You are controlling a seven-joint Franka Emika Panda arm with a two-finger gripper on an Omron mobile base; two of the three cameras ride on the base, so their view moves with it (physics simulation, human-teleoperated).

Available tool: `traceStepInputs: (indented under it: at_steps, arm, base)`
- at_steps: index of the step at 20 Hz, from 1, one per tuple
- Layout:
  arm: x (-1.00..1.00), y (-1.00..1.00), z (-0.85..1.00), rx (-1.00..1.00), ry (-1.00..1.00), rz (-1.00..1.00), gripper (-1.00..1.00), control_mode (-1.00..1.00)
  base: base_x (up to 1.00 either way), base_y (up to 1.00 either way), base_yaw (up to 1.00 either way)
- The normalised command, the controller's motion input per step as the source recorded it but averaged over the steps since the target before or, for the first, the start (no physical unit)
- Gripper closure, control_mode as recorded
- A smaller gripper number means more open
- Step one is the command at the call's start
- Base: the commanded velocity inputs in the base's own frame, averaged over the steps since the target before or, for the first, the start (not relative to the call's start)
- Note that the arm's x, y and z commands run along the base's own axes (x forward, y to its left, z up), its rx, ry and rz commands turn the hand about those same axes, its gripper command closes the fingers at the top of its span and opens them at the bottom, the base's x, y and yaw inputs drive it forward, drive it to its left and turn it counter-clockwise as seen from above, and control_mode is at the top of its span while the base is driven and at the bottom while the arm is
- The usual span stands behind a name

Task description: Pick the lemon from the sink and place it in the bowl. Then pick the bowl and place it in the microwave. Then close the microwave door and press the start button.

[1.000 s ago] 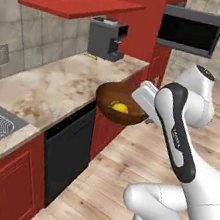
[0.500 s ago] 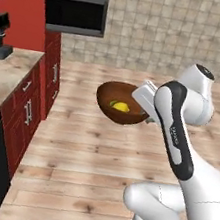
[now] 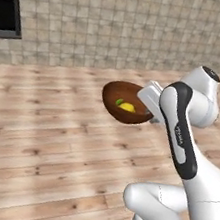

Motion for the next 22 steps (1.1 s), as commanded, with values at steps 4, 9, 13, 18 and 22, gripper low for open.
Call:
traceStepInputs:
  at_steps: [4, 9, 13, 18, 22]
  arm:
    - [0.0, 0.0, 0.0, 0.0, 0.0, 0.0, 1.0, 1.0]
    - [0.0, 0.0, 0.0, 0.0, 0.0, 0.0, 1.0, 1.0]
    - [0.0, 0.0, 0.0, 0.0, 0.0, 0.0, 1.0, 1.0]
    - [0.0, 0.0, 0.0, 0.0, 0.0, 0.0, 1.0, 1.0]
    - [0.0, 0.0, 0.0, 0.0, 0.0, 0.0, 1.0, 1.0]
  base:
    - [1.0, 0.01, -0.26]
    - [1.0, 0.38, -0.19]
    - [1.0, 0.67, -0.18]
    - [1.0, 0.54, -0.17]
    - [1.0, 0.5, -0.11]
